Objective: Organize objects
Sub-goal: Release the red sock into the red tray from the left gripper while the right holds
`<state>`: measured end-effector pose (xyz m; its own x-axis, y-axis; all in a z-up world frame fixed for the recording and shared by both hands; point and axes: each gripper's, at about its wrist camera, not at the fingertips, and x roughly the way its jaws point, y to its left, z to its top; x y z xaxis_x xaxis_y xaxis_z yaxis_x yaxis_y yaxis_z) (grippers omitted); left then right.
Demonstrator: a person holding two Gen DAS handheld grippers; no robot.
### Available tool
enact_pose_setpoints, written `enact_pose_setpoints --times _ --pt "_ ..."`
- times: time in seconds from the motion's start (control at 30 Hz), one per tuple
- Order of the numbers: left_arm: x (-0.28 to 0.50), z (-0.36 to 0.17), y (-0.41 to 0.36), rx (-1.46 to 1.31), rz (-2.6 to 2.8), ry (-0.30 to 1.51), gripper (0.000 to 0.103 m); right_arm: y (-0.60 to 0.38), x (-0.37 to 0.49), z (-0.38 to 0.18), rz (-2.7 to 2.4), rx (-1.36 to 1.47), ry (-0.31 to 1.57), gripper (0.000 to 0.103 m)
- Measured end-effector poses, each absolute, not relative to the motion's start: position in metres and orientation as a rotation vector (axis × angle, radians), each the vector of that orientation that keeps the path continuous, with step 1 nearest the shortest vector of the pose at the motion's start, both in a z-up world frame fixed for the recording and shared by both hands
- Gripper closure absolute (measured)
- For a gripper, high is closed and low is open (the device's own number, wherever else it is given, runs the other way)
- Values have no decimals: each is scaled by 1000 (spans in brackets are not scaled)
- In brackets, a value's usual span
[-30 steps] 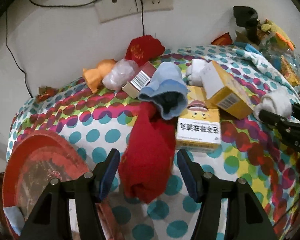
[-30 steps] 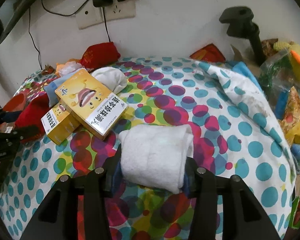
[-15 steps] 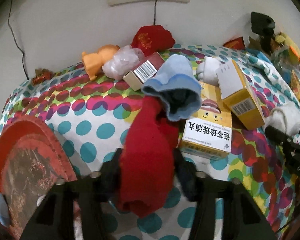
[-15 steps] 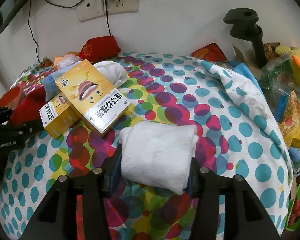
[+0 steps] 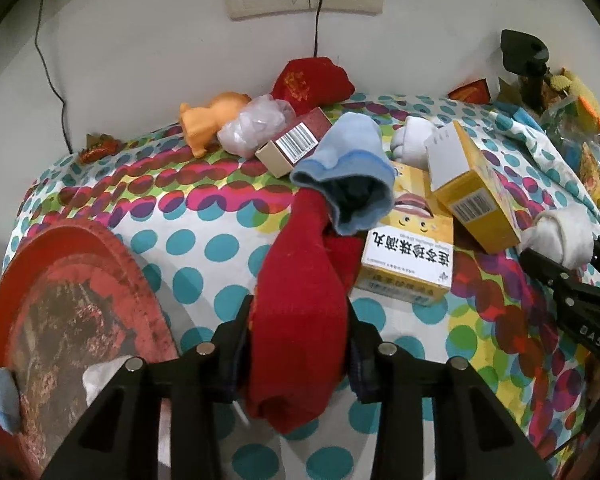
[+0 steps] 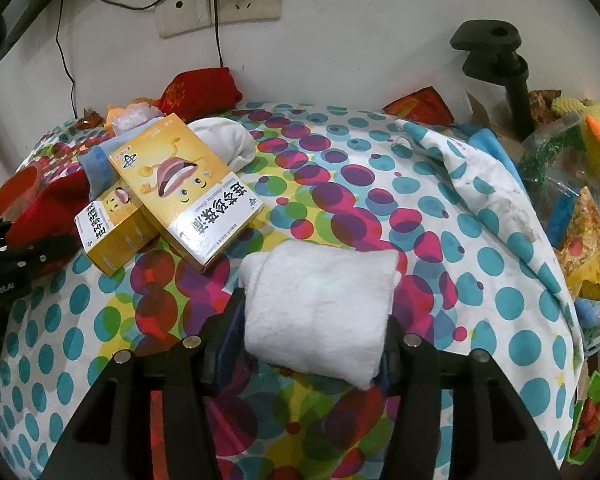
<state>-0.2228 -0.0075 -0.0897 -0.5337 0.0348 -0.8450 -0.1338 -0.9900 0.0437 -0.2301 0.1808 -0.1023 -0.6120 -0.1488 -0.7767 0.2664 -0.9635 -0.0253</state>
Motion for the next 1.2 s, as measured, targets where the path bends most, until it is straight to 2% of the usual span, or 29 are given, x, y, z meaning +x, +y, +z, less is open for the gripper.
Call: enact_pose_setpoints --times 1.0,1.2 --pt "-140 -47 -22 -1398 2711 73 64 181 -232 -102 -2601 1235 218 49" --pt "-111 -31 -42 -1386 2696 -3 64 181 -232 -102 -2600 1234 219 49"
